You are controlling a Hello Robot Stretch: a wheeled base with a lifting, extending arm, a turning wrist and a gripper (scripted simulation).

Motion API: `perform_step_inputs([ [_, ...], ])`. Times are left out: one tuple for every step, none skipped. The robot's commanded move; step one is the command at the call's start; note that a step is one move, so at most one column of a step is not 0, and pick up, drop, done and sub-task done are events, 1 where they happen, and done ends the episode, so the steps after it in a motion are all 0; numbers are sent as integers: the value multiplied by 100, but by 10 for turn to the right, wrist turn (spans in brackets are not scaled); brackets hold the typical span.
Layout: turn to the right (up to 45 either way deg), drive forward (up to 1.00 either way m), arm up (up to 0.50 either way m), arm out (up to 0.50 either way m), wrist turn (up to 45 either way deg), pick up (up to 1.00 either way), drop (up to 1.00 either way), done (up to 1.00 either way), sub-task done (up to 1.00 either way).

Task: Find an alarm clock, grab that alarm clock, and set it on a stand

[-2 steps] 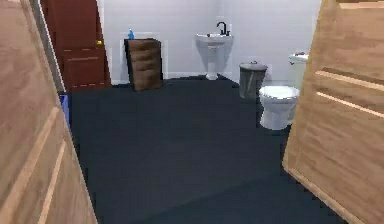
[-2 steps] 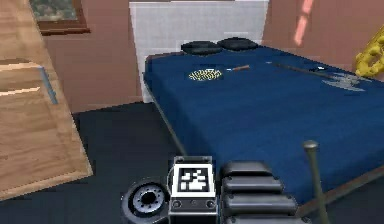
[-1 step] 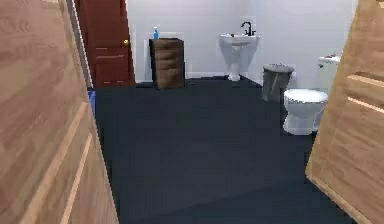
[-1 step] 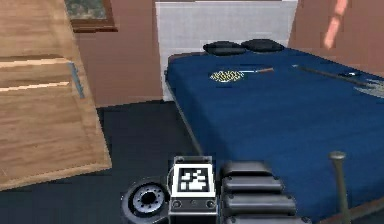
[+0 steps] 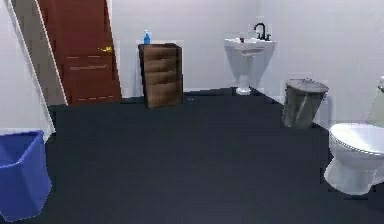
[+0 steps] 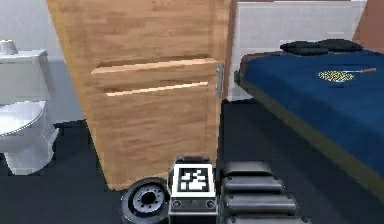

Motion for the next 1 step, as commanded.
perform_step_inputs([
  [-30, 0, 0, 0, 0, 0, 0, 0, 0],
])
